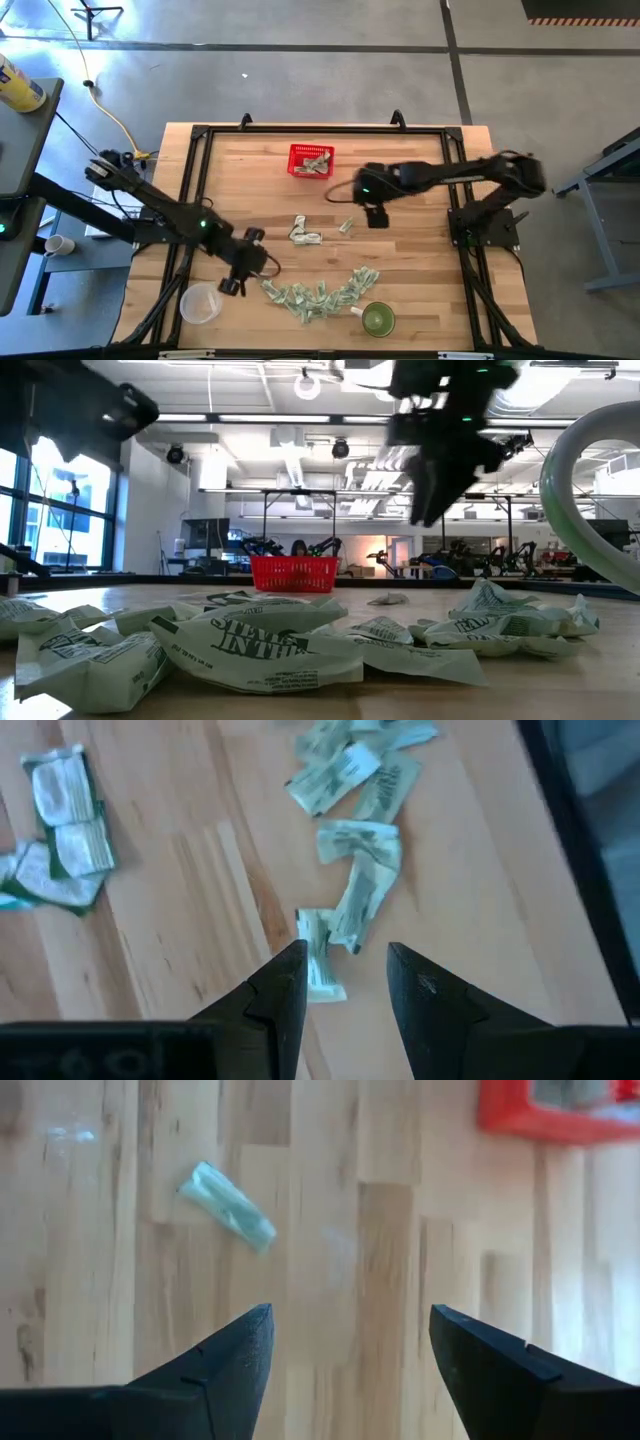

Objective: Pick and place items into bin
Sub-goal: Put the light green stevia packet into the red bin

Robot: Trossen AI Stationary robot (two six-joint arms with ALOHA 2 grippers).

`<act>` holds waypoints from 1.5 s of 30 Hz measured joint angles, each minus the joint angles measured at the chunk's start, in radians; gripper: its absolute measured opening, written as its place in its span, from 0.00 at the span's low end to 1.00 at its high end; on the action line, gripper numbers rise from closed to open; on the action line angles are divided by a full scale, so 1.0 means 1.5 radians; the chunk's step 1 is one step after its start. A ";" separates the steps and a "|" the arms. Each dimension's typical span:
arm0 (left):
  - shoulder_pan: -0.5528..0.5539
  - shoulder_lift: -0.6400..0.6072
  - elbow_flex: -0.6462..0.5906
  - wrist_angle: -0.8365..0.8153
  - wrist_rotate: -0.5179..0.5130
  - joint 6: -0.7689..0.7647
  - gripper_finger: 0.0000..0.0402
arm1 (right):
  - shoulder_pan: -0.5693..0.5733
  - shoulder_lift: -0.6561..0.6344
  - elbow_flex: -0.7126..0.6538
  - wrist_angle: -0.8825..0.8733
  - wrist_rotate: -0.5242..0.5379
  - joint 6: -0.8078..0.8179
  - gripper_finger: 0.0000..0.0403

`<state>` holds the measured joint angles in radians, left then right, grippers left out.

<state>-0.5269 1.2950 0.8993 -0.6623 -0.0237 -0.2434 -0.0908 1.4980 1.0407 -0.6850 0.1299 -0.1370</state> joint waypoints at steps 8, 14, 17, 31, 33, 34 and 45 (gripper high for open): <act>-0.006 0.137 -0.001 0.015 0.001 -0.035 0.43 | 0.031 -0.187 -0.151 0.080 0.116 0.144 0.64; -0.007 0.189 -0.012 0.025 0.010 -0.033 0.43 | 0.030 -0.218 -0.160 0.074 0.166 0.155 0.64; -0.007 0.199 -0.030 0.051 0.011 -0.036 0.43 | 0.030 -0.219 -0.159 0.077 0.189 0.150 0.64; 0.016 0.206 -0.063 0.061 -0.149 -0.063 0.05 | -0.023 -0.214 -0.159 0.094 0.249 0.186 0.64; 0.040 0.202 -0.062 0.038 -0.158 -0.063 0.06 | -0.029 -0.214 -0.159 0.097 0.246 0.202 0.64; 0.055 0.198 -0.062 0.012 -0.170 -0.059 0.08 | -0.030 -0.214 -0.159 0.097 0.244 0.208 0.64; 0.403 0.044 -0.008 0.049 -0.210 0.185 0.07 | -0.030 -0.214 -0.159 0.083 0.235 0.253 0.64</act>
<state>0.0772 1.3617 0.8873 -0.5888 -0.3392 0.0336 -0.1363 1.1763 0.8017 -0.5611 0.4825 0.2429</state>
